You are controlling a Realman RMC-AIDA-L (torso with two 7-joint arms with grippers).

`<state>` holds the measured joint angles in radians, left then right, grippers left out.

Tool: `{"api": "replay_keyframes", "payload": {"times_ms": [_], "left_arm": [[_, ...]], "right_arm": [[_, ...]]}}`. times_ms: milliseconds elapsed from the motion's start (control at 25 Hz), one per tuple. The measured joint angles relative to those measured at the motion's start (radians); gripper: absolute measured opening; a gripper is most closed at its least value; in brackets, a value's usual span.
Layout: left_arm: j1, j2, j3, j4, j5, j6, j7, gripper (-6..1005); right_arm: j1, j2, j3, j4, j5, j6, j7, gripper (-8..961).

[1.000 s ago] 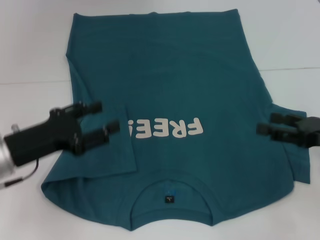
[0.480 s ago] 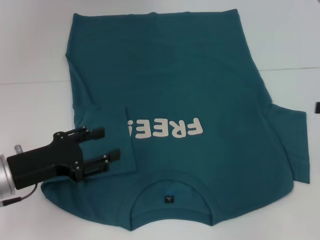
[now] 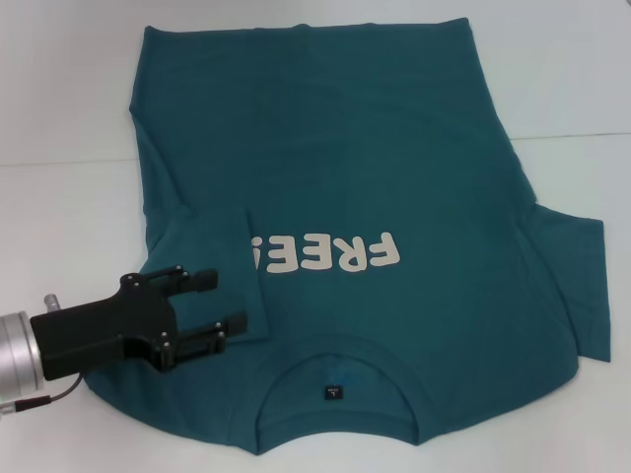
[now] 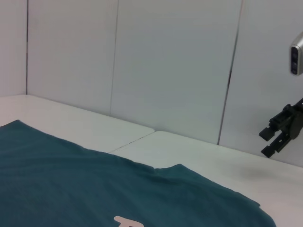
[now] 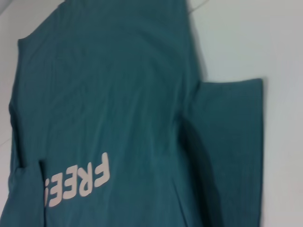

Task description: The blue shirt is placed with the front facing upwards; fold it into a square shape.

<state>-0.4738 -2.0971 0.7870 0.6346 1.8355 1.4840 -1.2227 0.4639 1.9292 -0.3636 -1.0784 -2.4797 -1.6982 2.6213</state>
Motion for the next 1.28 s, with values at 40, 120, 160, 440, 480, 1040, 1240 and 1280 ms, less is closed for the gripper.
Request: {"api": "replay_keyframes", "payload": {"times_ms": [40,120,160,440,480,1040,1240,1280], "left_arm": [[0.0,0.0,0.0,-0.001,0.001,-0.005,-0.001,715],[-0.002,-0.001,0.0,-0.003,0.001,-0.009,-0.003,715],[-0.004,-0.002,0.0,-0.005,0.001,-0.012,-0.003,715],[-0.018,-0.001,0.0,-0.042,0.005,-0.045,-0.004,715],[-0.018,-0.001,0.0,-0.043,0.009,-0.049,-0.004,714],[-0.019,-0.001,0.0,-0.044,0.024,-0.064,-0.015,714],[-0.019,-0.003,0.0,-0.044,0.024,-0.061,-0.02,715],[-0.02,-0.003,0.0,-0.044,0.024,-0.061,-0.022,715]], "right_arm": [[0.001,-0.001,-0.001,0.007,-0.002,0.006,0.001,941],[0.007,-0.002,-0.007,0.025,-0.018,0.025,0.005,941],[0.014,-0.002,-0.01,0.035,-0.036,0.037,0.006,941],[0.067,-0.009,-0.038,0.13,-0.114,0.121,0.005,941],[0.069,-0.009,-0.046,0.139,-0.115,0.134,0.007,941],[0.1,-0.009,-0.114,0.227,-0.119,0.24,0.009,941],[0.097,-0.013,-0.123,0.268,-0.119,0.286,0.0,941],[0.096,-0.012,-0.127,0.272,-0.119,0.294,-0.001,941]]}}
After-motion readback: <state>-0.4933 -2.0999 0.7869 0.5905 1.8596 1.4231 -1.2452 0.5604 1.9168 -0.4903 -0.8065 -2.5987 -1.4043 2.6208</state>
